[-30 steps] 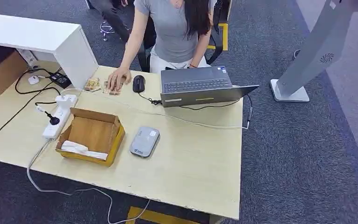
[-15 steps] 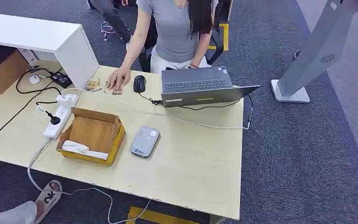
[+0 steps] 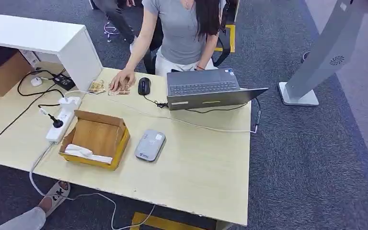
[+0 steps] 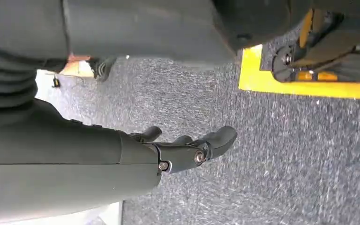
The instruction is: Pass the card to the sensor for recognition and then transmit it.
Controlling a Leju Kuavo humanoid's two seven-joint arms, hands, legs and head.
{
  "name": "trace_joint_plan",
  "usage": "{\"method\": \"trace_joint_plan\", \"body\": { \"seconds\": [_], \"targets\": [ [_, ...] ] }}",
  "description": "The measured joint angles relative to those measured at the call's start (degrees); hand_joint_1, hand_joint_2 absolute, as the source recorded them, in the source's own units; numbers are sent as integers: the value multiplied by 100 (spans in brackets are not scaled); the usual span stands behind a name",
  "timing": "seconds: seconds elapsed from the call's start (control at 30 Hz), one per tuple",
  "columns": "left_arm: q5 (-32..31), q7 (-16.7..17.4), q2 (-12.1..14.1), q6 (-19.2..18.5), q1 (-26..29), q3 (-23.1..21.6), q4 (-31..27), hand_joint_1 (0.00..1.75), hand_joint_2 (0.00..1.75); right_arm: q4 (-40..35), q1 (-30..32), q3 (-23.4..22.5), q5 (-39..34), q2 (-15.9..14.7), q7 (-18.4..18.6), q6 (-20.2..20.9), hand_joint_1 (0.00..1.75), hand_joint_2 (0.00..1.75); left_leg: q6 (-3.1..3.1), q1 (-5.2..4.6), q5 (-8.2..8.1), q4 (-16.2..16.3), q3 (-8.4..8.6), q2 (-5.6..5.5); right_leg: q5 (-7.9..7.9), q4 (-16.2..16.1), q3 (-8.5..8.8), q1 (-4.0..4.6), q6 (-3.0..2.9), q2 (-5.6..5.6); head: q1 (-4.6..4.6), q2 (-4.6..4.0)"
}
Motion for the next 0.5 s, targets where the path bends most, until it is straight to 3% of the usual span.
{"method": "trace_joint_plan", "body": {
  "seconds": [0.07, 0.17, 0.2, 0.23, 0.5],
  "targets": [
    [-280, 304, 17, 216, -44, -123, 494, 0, 175, 0, 4, 0, 30, -4, 32, 78, 0, 175, 3, 0, 2, 1, 1, 0, 1, 0, -3, 0, 1, 0, 2, 0],
    [-489, 918, 66, 54, -54, -479, 915, 0, 175, -11, 41, -175, 302, -20, 116, 168, 0, 175, 2, 2, 2, 0, 1, 1, 1, 0, 0, 1, 1, 1, 4, 0],
    [-524, 972, 92, 41, -54, -637, 1007, 0, 0, -22, 54, -267, 396, -31, 120, 181, 0, 175, 2, 1, 2, 0, 1, 1, 1, 0, 0, 1, 1, 2, 2, 0],
    [-561, 1022, 111, 17, -51, -764, 1081, 0, 0, -26, 78, -373, 513, -44, 122, 192, 0, 0, 2, 2, 2, 0, 1, 1, 1, 1, -1, 1, 1, 2, 2, 0],
    [-776, 1213, 289, -27, 67, -1806, 1282, 0, 0, -195, 257, -1334, 1406, -63, 146, 396, 0, 0, 2, 5, 2, -1, -2, 1, -1, 3, -5, 4, -1, 2, 2, 0]
  ]
}}
